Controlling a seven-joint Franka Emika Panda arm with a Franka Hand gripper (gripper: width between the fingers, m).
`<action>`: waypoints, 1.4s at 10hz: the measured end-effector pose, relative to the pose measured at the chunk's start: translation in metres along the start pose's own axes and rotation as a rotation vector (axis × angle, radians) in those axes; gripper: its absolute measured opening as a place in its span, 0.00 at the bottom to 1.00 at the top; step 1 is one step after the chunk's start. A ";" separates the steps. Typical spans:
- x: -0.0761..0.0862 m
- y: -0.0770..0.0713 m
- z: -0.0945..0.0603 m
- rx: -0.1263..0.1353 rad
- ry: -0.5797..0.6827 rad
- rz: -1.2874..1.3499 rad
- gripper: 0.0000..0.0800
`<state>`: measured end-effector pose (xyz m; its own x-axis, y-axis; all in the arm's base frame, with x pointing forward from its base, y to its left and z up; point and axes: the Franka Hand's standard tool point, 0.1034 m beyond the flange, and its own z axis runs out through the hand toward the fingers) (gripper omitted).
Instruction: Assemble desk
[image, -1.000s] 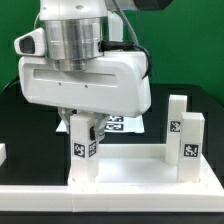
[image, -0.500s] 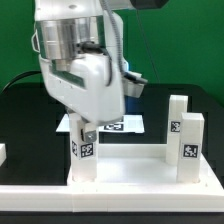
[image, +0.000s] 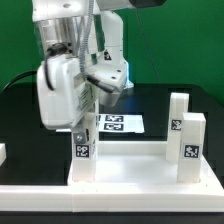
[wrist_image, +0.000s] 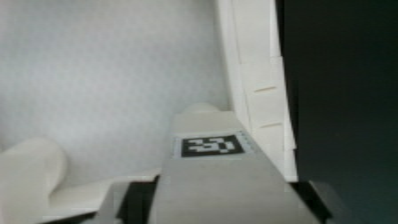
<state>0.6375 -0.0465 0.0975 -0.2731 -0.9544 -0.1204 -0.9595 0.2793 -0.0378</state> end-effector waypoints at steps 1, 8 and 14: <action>0.000 0.001 0.000 0.008 0.010 0.057 0.36; -0.002 0.004 -0.004 0.010 0.024 0.073 0.59; -0.015 0.000 -0.059 0.069 -0.038 0.037 0.81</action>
Offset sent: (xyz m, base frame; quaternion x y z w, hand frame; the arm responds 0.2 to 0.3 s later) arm -0.0056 -0.0012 -0.0011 -0.0205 0.0293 0.1458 0.9887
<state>0.6372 -0.0386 0.1577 -0.3043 -0.9390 -0.1606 -0.9413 0.3223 -0.1009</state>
